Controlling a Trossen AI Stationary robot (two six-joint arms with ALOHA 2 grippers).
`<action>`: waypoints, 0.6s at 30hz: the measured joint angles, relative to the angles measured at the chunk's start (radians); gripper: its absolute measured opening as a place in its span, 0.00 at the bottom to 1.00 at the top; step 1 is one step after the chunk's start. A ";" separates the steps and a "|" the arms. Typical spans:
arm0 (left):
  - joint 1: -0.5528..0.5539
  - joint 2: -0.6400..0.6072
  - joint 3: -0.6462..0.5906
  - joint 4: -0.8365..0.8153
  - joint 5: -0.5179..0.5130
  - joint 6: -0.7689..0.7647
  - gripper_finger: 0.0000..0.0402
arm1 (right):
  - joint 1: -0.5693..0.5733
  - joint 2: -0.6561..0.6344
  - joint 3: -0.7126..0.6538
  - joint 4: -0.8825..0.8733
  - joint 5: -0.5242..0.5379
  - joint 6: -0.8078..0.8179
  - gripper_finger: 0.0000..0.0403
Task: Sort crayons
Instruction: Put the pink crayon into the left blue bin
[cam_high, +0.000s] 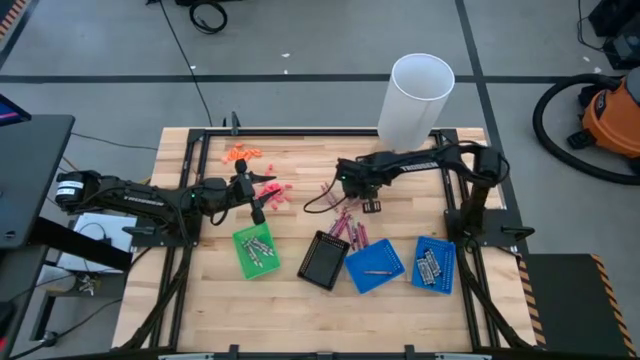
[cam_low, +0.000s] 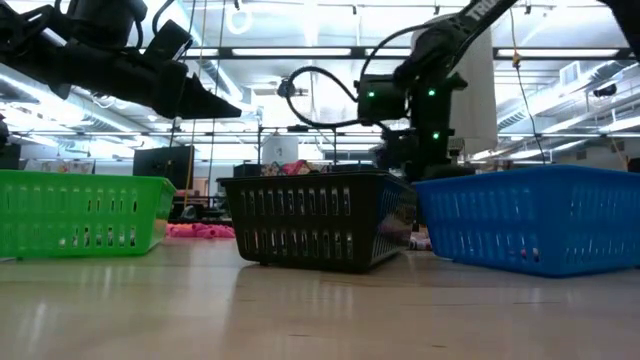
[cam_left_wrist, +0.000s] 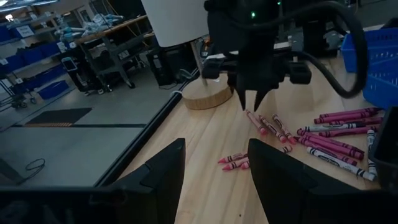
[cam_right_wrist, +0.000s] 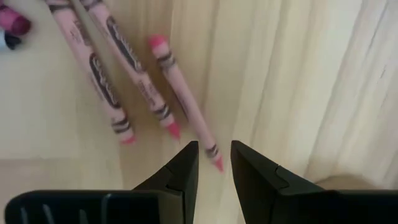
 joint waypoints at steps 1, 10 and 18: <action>0.000 0.000 0.000 0.000 0.000 0.000 0.47 | 0.000 0.011 0.017 -0.007 0.000 -0.018 0.25; 0.000 0.000 0.000 -0.002 0.000 0.010 0.47 | 0.000 0.051 0.101 -0.030 -0.116 -0.093 0.25; 0.000 0.000 0.000 -0.016 0.000 0.010 0.47 | -0.003 0.051 0.101 -0.001 -0.162 -0.110 0.25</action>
